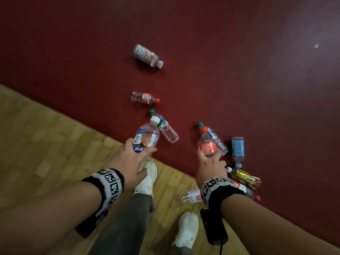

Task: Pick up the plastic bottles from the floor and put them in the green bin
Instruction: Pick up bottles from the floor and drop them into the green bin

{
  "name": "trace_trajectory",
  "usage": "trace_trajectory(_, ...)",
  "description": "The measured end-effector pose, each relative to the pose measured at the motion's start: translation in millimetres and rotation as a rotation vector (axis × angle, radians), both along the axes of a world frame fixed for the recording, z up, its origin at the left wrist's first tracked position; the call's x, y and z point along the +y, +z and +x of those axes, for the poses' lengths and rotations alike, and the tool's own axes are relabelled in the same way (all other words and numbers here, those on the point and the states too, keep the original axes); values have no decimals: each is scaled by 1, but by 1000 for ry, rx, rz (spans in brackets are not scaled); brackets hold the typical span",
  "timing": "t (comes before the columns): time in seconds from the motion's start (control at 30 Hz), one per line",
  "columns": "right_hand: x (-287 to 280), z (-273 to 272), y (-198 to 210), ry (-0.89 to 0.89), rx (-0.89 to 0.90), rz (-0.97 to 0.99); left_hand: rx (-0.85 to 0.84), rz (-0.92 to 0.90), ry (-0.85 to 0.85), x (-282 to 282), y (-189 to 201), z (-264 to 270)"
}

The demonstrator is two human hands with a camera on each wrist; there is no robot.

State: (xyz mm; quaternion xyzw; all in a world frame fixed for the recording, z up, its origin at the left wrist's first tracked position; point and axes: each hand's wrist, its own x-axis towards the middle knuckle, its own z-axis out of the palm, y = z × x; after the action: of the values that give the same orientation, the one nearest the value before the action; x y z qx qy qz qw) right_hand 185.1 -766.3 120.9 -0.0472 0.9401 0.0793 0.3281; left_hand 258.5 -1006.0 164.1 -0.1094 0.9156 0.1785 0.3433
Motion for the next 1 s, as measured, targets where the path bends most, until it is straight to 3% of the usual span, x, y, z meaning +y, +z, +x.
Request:
trace_trajectory(0.17, 15, -8, 169, 18, 141, -85, 164, -22, 27, 41, 165, 6)
trace_trajectory(0.33, 49, 23, 340, 37, 194, -89, 289, -17, 36, 79, 322, 46)
trace_trajectory(0.53, 87, 85, 474, -124, 306, -150, 441, 175, -14, 109, 432, 57)
trace_trajectory(0.6, 98, 112, 505, -202, 355, -164, 490, 234, -55, 122, 459, 56)
trace_trajectory(0.77, 136, 236, 556, -496, 402, -73, 559, 374, -360, 180, 502, 95)
trace_trajectory(1.0, 192, 480, 583, -940, 308, 134, 528, 399, -902, 286, 532, 238)
